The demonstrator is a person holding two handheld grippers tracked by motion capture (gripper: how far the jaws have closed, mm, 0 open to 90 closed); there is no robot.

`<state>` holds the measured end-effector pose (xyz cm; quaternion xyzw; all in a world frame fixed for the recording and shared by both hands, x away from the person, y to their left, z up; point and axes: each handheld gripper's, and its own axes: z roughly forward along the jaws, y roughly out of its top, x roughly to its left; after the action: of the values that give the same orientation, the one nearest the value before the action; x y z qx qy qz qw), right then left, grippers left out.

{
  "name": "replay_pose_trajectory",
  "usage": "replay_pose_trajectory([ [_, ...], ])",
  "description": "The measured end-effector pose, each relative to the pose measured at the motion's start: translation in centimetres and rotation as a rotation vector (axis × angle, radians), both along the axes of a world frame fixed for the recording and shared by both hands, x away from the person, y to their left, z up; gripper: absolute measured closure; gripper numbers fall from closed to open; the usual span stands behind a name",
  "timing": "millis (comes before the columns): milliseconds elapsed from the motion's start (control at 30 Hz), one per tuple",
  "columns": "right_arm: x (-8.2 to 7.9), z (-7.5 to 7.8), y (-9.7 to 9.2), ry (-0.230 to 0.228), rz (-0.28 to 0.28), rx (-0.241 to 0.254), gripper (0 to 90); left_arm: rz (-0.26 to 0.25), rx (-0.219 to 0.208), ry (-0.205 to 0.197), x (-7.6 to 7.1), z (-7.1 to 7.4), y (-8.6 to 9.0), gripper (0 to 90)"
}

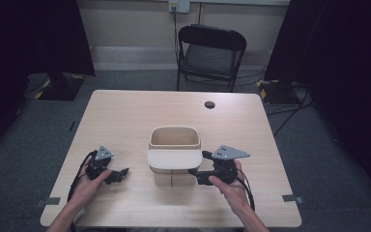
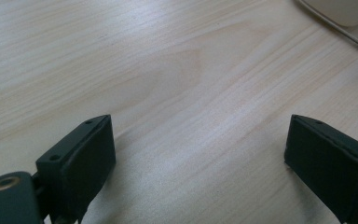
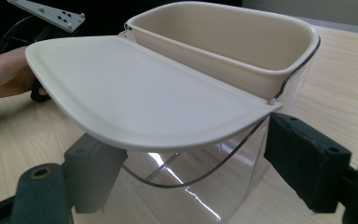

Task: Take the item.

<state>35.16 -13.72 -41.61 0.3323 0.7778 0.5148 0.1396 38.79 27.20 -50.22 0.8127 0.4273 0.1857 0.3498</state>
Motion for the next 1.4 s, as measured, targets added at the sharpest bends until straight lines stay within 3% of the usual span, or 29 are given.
replay_pose_trajectory([
  [333, 0.01, 0.30, -0.08, 0.000, 0.006, 0.021, 20.2, 0.002, -0.002, 0.000, 0.00, -0.01, -0.01, 8.1],
  [1400, 0.51, 0.89, 0.19, -0.015, -0.012, 0.026, 21.8, 0.002, 0.000, 0.001, 0.00, 0.01, -0.01, 8.1],
])
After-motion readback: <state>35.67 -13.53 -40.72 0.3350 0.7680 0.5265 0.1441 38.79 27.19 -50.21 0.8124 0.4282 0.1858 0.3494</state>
